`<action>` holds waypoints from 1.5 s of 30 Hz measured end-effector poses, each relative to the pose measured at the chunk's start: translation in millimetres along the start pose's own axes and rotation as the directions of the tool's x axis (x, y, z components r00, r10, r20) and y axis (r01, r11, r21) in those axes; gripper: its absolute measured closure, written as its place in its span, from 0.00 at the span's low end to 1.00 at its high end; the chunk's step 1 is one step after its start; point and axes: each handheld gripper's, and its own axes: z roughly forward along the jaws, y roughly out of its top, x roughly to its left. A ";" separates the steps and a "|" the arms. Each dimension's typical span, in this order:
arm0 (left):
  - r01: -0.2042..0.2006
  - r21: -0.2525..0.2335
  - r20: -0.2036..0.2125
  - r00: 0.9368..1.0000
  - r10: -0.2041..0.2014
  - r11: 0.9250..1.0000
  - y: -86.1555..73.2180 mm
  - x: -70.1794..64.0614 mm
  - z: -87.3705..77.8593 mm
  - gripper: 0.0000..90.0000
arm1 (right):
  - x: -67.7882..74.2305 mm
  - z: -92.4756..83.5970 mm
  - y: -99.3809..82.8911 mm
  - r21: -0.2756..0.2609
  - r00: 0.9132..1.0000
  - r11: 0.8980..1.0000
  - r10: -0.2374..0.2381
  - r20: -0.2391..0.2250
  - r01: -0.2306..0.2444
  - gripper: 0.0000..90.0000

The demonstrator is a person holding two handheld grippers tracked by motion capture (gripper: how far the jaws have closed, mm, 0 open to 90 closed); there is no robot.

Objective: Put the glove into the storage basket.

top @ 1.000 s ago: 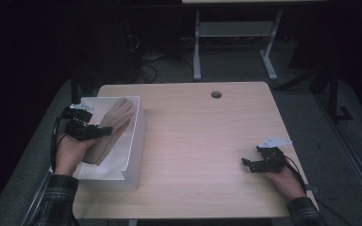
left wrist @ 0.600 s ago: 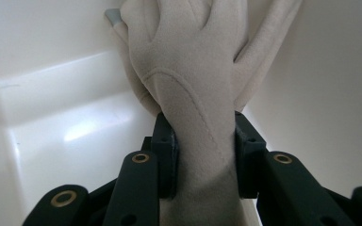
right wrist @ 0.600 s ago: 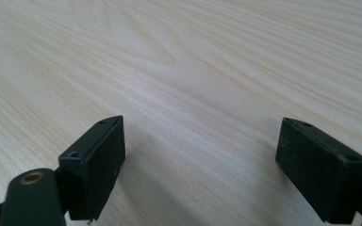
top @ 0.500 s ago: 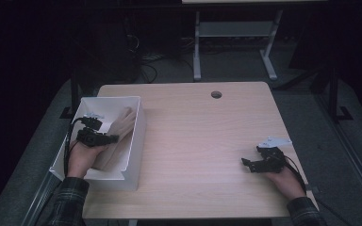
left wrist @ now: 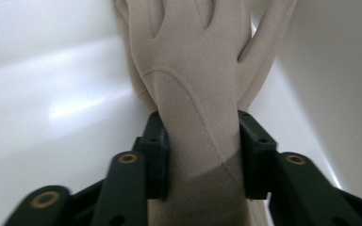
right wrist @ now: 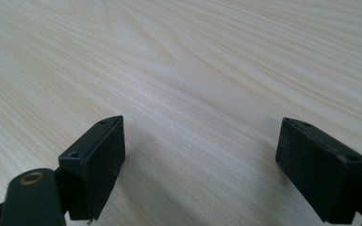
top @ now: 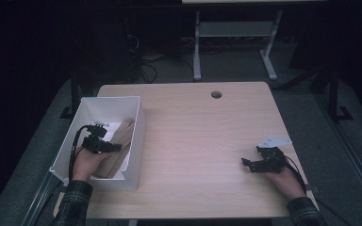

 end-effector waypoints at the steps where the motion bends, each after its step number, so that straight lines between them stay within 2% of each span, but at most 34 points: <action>1: 0.008 -0.003 -0.006 1.000 -0.008 1.000 0.0 -0.4 0.3 0.55 | 0.0 0.0 0.0 0.000 1.000 1.000 0.000 0.000 0.000 0.18; 2: 0.011 -0.010 -0.012 1.000 -0.011 1.000 0.2 -0.1 -0.1 0.55 | 0.0 0.0 0.0 0.000 1.000 1.000 0.000 0.000 0.000 0.18; 3: 0.025 -0.020 -0.018 1.000 -0.025 0.999 0.7 0.8 -1.5 0.45 | 0.0 0.0 0.0 0.000 1.000 1.000 0.000 0.000 0.000 0.18; 6: 0.029 -0.042 -0.026 0.999 -0.030 0.999 1.6 1.6 -4.8 0.38 | 0.0 0.0 0.0 0.000 1.000 1.000 0.000 0.000 0.000 0.18; 7: 0.019 -0.048 -0.039 0.999 -0.021 0.999 3.5 2.1 -9.1 0.37 | 0.0 0.0 0.0 0.000 1.000 1.000 0.000 0.000 0.000 0.18; 13: 0.006 -0.097 -0.044 0.999 -0.011 0.995 11.8 0.0 -25.3 0.33 | 0.0 0.0 0.0 0.000 1.000 1.000 0.000 0.000 0.000 0.18; 16: -0.016 -0.127 -0.042 0.999 0.011 0.992 22.4 -5.7 -40.6 0.32 | 0.0 0.0 0.0 0.000 1.000 1.000 0.000 0.000 0.000 0.18; 18: -0.024 -0.139 -0.041 0.999 0.018 0.990 25.6 -7.6 -44.4 0.32 | 0.0 0.0 0.0 0.000 1.000 1.000 0.000 0.000 0.000 0.18; 19: -0.032 -0.156 -0.033 0.999 0.027 0.987 32.1 -11.9 -52.6 0.32 | 0.0 0.0 0.0 0.000 1.000 1.000 0.000 0.000 0.000 0.18; 21: -0.041 -0.164 -0.026 0.999 0.037 0.986 36.5 -14.8 -57.3 0.32 | 0.0 0.0 0.0 0.000 1.000 1.000 0.000 0.000 0.000 0.18; 25: -0.057 -0.192 0.013 0.998 0.060 0.980 49.0 -26.0 -68.3 0.32 | -0.1 0.1 -0.1 -0.001 1.000 1.000 -0.002 0.000 0.002 0.18; 27: -0.070 -0.203 0.028 0.997 0.077 0.977 55.8 -33.3 -72.8 0.32 | 0.1 0.2 0.0 -0.002 1.000 1.000 0.001 0.000 -0.001 0.18; 28: -0.083 -0.220 0.039 0.995 0.094 0.972 62.2 -41.5 -76.2 0.31 | 0.0 0.2 -0.1 -0.002 1.000 1.000 0.001 0.000 -0.001 0.18; 30: -0.087 -0.226 0.043 0.994 0.099 0.970 64.5 -44.7 -77.0 0.31 | 0.0 0.2 -0.1 -0.002 1.000 1.000 0.001 0.000 -0.001 0.18; 31: -0.100 -0.239 0.055 0.992 0.116 0.966 71.1 -55.2 -77.8 0.31 | 0.0 0.1 -0.1 -0.002 1.000 1.000 0.001 -0.001 -0.001 0.18; 32: -0.100 -0.239 0.055 0.992 0.116 0.966 71.1 -55.2 -77.8 0.31 | 0.0 0.1 -0.1 -0.002 1.000 1.000 0.001 -0.001 -0.001 0.18; 33: -0.114 -0.248 0.072 0.988 0.136 0.962 76.9 -65.0 -76.2 0.31 | 0.0 0.1 -0.1 -0.002 1.000 1.000 0.000 -0.001 0.000 0.18; 35: -0.130 -0.250 0.082 0.984 0.155 0.960 82.1 -75.2 -74.0 0.31 | 0.0 0.1 0.0 -0.002 1.000 1.000 0.000 0.000 0.000 0.18; 36: -0.130 -0.250 0.082 0.984 0.155 0.960 82.1 -75.2 -74.0 0.30 | 0.0 0.1 0.0 -0.002 1.000 1.000 0.000 0.000 0.000 0.18; 37: -0.147 -0.255 0.091 0.980 0.174 0.956 87.0 -85.4 -71.7 0.30 | 0.0 0.2 0.0 -0.002 1.000 1.000 0.000 0.000 0.000 0.18; 40: -0.165 -0.262 0.111 0.974 0.199 0.951 92.9 -101.0 -68.0 0.30 | 0.1 0.2 0.0 -0.002 1.000 1.000 0.001 0.000 -0.001 0.18; 43: -0.167 -0.274 0.127 0.970 0.208 0.947 96.0 -111.1 -65.1 0.30 | 0.1 0.2 0.0 -0.002 1.000 1.000 0.000 0.000 0.000 0.18; 45: -0.175 -0.285 0.141 0.965 0.222 0.942 98.9 -127.0 -60.3 0.30 | 0.0 0.2 0.0 -0.002 1.000 1.000 0.000 -0.001 0.000 0.18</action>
